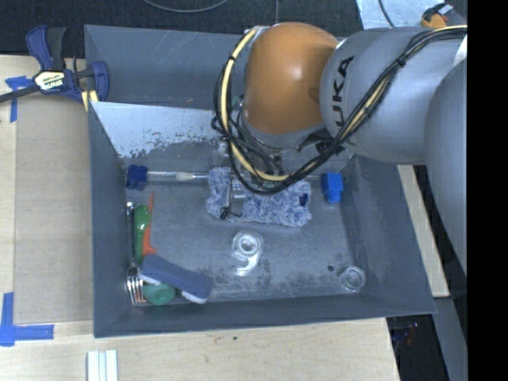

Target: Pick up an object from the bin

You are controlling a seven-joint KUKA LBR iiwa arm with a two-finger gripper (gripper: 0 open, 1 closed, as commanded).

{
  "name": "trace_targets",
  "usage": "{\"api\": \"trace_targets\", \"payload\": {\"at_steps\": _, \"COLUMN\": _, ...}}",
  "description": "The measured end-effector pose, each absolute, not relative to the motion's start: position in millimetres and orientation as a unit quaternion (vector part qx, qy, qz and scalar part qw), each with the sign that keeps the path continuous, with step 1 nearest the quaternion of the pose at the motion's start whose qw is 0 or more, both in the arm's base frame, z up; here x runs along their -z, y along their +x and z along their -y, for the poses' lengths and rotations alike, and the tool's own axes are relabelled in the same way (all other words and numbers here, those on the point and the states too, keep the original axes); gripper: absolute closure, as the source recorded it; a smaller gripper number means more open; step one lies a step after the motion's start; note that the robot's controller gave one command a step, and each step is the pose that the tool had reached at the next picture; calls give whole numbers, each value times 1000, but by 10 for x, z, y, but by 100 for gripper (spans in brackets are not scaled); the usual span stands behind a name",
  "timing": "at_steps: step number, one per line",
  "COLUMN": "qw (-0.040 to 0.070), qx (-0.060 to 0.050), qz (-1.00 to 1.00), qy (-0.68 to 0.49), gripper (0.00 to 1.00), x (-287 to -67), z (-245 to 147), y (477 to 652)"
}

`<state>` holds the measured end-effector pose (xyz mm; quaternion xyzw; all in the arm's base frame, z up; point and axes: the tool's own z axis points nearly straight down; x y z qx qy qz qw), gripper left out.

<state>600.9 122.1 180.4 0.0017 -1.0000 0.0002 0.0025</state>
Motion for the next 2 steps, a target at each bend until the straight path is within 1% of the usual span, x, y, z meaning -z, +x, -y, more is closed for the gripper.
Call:
{"api": "trace_targets", "payload": {"at_steps": 1, "qw": -2, "qx": 0, "qz": 1000, "qy": 0, "gripper": 0, "x": -1850, "z": -1216, "y": 6028}}
{"api": "trace_targets", "payload": {"at_steps": 2, "qw": -3, "qx": 1, "qz": 999, "qy": -48, "gripper": 0, "x": -1528, "z": -940, "y": 6286}}
